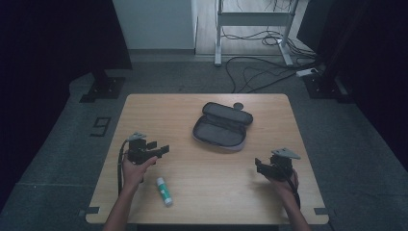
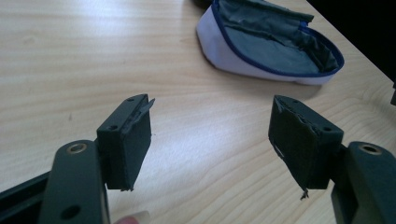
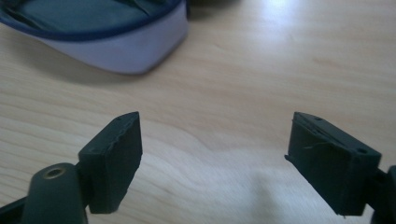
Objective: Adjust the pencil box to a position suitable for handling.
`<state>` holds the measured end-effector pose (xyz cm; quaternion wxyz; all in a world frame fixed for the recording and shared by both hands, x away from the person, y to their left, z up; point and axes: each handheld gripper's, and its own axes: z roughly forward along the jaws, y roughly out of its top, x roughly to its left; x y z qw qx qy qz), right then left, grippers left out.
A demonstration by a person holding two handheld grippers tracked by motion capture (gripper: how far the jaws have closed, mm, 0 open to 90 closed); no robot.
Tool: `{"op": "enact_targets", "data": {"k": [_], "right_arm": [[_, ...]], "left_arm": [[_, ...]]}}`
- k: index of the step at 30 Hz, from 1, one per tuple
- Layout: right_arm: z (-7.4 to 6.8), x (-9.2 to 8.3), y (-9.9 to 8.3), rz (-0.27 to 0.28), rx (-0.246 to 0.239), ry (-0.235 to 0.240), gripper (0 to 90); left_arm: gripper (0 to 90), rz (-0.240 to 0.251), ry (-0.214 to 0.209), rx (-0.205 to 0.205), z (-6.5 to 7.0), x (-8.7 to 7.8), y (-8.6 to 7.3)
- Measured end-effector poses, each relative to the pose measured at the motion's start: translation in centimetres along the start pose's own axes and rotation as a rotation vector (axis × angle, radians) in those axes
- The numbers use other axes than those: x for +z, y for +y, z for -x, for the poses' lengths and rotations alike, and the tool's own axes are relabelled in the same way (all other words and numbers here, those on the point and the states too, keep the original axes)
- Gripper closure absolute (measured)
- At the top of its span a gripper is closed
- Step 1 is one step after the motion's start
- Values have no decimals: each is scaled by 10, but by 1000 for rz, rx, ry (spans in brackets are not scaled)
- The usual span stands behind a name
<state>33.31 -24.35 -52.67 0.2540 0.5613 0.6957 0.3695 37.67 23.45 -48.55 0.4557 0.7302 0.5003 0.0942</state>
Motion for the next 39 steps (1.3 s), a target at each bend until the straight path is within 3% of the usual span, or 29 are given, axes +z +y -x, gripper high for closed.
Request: {"op": "enact_targets", "data": {"k": [4, 13, 20, 21, 24, 30, 39], "right_arm": [[-5, 0, 10, 23, -1, 23, 192], [-8, 9, 31, 33, 11, 36, 231], [-9, 16, 39, 43, 19, 47, 256], [-9, 21, 41, 39, 21, 48, 257], [-8, 26, 44, 38, 22, 42, 262], [-8, 37, 52, 35, 13, 42, 285], [-18, 50, 60, 24, -13, 64, 305]], "left_arm": [[301, -5, 2, 30, 6, 1, 9], [321, 4, -16, 19, 8, 13, 28], [330, 1, 0, 15, 10, 25, 36], [337, 12, 26, 19, 11, 30, 40], [342, 8, 26, 10, 11, 36, 44], [348, -23, 34, 31, 15, 55, 54], [363, -44, 35, 7, 16, 75, 59]]}}
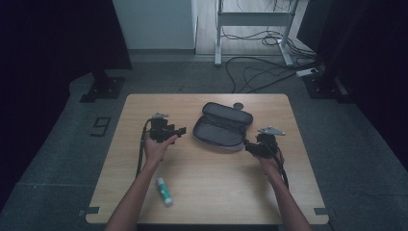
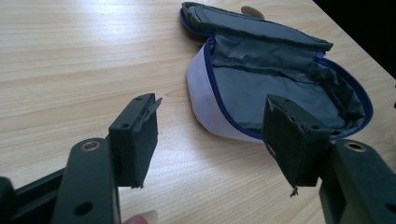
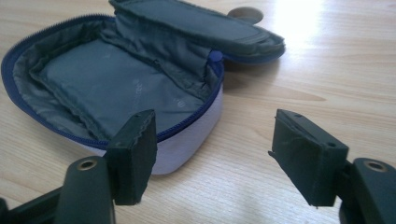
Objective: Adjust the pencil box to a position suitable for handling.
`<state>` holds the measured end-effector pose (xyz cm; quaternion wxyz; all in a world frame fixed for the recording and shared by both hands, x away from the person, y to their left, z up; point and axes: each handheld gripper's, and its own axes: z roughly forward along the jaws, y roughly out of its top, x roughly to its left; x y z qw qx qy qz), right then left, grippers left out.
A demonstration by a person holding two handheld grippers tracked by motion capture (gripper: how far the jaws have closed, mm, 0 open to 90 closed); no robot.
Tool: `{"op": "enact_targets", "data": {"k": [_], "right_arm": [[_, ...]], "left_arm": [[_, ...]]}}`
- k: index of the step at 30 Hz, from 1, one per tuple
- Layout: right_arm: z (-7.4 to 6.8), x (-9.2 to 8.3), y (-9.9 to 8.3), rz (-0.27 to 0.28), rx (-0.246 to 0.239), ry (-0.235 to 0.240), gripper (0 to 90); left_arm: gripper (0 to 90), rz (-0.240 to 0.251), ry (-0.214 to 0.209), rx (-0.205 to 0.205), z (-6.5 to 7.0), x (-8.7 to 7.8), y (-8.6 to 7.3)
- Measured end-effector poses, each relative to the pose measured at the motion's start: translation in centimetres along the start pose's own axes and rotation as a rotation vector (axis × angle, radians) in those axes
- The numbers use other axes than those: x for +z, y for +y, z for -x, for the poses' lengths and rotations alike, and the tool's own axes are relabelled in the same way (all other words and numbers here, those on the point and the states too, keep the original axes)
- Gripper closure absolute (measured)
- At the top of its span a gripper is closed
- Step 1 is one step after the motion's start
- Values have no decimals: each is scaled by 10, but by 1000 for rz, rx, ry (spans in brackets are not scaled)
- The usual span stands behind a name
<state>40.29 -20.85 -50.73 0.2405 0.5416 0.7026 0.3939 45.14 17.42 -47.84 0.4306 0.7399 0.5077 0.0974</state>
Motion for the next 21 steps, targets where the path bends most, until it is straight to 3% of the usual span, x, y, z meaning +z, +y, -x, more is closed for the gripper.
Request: {"op": "enact_targets", "data": {"k": [7, 10, 14, 16, 21], "right_arm": [[-9, 5, 10, 20, -38, 0, 326], [-11, 9, 14, 0, -53, -7, 314], [-11, 15, 22, 17, -45, -3, 330], [-12, 19, 24, -3, -41, -4, 329], [-13, 30, 29, 2, -36, -29, 356]], "left_arm": [[373, -4, 4, -12, 3, 11, 6], [371, -19, 4, -10, 5, 18, 8], [371, -29, 4, -21, 5, 27, 11], [372, -23, 2, -26, 6, 31, 11], [373, -40, -12, -45, 6, 43, 9]]}}
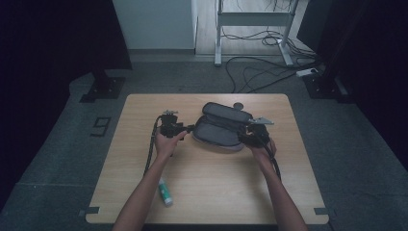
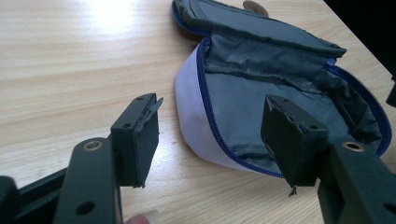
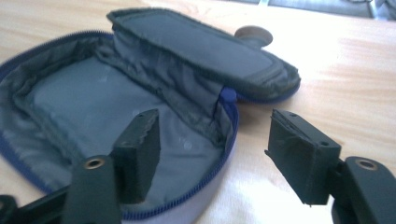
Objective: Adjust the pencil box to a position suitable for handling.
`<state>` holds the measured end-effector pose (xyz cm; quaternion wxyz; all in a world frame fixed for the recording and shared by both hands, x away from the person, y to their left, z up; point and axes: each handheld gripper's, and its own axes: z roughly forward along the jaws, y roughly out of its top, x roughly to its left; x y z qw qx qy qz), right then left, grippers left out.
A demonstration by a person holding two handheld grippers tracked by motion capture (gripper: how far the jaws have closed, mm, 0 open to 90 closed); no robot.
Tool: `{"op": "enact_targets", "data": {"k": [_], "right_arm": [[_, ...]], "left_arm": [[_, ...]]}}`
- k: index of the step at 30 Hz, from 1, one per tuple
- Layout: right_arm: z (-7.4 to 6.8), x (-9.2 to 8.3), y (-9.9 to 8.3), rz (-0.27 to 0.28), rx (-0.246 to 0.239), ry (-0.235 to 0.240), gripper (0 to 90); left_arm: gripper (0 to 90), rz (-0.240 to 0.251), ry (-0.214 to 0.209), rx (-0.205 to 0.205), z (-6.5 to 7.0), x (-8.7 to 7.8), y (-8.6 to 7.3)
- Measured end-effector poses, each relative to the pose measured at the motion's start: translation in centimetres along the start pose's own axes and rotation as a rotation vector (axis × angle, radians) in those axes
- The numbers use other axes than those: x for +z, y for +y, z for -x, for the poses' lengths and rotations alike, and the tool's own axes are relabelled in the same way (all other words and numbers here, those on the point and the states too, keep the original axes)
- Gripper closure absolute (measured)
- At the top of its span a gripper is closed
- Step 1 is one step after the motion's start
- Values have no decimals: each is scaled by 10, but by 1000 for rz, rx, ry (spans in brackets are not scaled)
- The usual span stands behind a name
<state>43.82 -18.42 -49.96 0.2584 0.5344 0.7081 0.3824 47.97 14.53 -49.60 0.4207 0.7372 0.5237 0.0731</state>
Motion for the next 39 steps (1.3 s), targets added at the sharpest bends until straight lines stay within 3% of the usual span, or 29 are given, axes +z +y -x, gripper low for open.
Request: {"op": "enact_targets", "data": {"k": [8, 17, 23, 28, 39], "right_arm": [[-2, 11, 1, -21, 0, -5, 367], [6, 23, -8, -63, 47, 7, 431], [11, 31, -15, -95, 58, 23, 504], [14, 35, -17, -112, 79, 34, 541], [15, 39, -20, -131, 90, 45, 669]], "left_arm": [[373, -21, 7, -2, 2, 13, -2], [373, -68, 24, 10, 6, 30, 0], [431, -82, 53, 16, 5, 39, -3], [504, -108, 40, 13, 5, 44, -5], [562, -142, 48, 8, 4, 51, -9]]}}
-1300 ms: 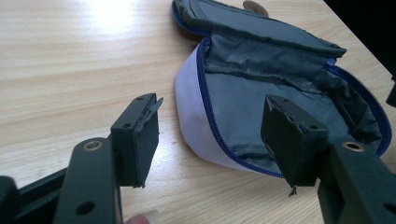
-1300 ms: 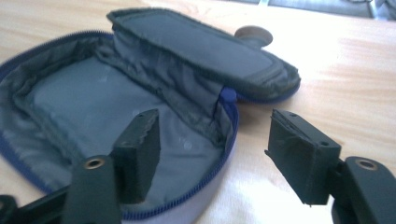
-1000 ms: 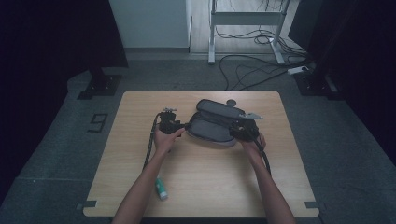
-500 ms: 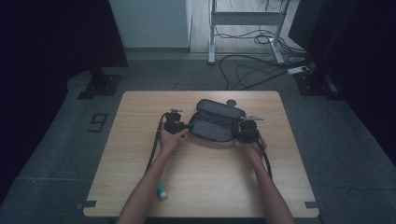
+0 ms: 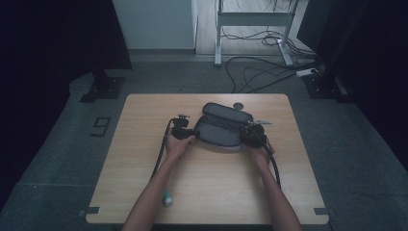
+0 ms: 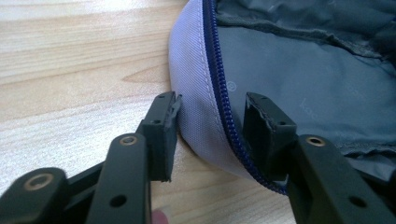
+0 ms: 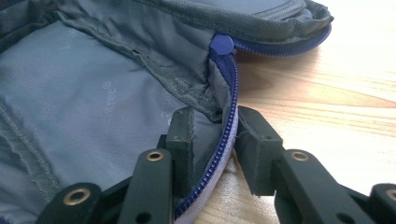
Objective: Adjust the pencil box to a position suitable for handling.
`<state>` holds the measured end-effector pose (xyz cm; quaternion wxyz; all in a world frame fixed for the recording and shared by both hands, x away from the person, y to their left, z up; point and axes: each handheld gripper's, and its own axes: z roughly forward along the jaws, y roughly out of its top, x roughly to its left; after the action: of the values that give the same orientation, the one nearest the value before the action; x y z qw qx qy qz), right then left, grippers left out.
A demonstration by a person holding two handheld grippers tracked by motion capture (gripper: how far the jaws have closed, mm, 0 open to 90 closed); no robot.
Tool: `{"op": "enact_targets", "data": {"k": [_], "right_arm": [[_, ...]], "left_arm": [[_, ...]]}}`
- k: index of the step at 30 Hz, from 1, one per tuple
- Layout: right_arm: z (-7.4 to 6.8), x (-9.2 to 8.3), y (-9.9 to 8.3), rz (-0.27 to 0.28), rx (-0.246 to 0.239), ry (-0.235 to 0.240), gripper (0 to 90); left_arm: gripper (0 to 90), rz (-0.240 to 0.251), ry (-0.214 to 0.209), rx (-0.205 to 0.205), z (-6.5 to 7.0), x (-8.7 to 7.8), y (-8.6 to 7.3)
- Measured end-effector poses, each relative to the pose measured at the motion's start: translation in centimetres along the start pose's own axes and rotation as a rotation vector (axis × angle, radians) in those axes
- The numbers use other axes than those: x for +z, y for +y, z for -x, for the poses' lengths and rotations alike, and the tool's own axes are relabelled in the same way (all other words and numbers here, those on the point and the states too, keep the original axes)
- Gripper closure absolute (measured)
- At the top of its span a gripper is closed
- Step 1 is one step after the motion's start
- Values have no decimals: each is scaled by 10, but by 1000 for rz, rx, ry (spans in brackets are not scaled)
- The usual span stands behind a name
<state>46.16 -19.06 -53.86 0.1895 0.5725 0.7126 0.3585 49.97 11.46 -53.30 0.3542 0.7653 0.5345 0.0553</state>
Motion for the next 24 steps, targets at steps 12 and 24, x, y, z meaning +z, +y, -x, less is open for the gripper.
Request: {"op": "enact_targets", "data": {"k": [12, 24], "right_arm": [[4, 0, -1, -12, 3, -12, 796], [2, -6, 1, -1, -17, -8, 836]], "left_arm": [[686, -2, 11, -1, -3, 0, 0], [755, -14, 2, -1, -6, -5, 1]]}}
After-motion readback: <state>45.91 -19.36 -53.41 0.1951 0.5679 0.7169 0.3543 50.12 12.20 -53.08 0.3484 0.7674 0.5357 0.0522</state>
